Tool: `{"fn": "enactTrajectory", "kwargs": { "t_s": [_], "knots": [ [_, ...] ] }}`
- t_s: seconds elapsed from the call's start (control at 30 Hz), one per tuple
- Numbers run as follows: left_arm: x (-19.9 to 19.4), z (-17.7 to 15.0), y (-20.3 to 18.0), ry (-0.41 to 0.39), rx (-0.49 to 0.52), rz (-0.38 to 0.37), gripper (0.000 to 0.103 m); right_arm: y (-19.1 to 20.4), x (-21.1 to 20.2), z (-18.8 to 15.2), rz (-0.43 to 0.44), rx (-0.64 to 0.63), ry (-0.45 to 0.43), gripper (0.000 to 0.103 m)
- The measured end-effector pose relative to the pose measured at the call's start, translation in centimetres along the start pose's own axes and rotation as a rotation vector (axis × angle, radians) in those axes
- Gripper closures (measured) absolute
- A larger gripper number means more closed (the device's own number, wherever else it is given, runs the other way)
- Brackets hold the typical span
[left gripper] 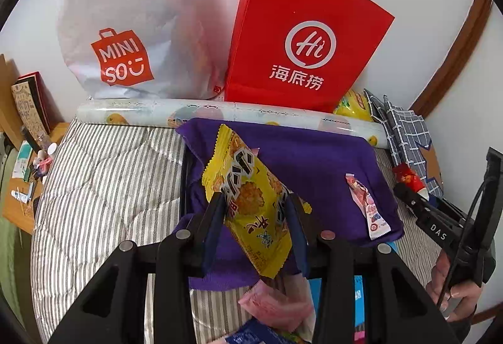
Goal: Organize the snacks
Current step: 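Carry yellow chip bag with left tool while right tool carries red packet to towel, then open right tool over towel dropping red packet while left tool releases yellow bag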
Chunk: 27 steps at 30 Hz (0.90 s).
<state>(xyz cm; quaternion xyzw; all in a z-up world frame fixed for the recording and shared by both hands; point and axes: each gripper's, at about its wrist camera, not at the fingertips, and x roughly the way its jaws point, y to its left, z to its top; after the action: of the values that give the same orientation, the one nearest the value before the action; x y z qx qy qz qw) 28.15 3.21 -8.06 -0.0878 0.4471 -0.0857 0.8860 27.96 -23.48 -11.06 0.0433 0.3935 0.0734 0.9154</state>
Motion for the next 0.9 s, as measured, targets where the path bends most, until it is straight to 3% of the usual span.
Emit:
{"fn": "enactTrajectory", "kwargs": {
  "t_s": [0.63, 0.9],
  "knots": [
    [5.0, 0.6, -0.3, 0.068, 0.01, -0.011, 0.065, 0.2, 4.9, -0.5, 0.035, 0.015, 0.096, 0.068],
    [6.5, 0.4, -0.7, 0.116, -0.008, -0.067, 0.07, 1.1, 5.8, -0.8, 0.028, -0.03, 0.142, 0.067]
  ]
}}
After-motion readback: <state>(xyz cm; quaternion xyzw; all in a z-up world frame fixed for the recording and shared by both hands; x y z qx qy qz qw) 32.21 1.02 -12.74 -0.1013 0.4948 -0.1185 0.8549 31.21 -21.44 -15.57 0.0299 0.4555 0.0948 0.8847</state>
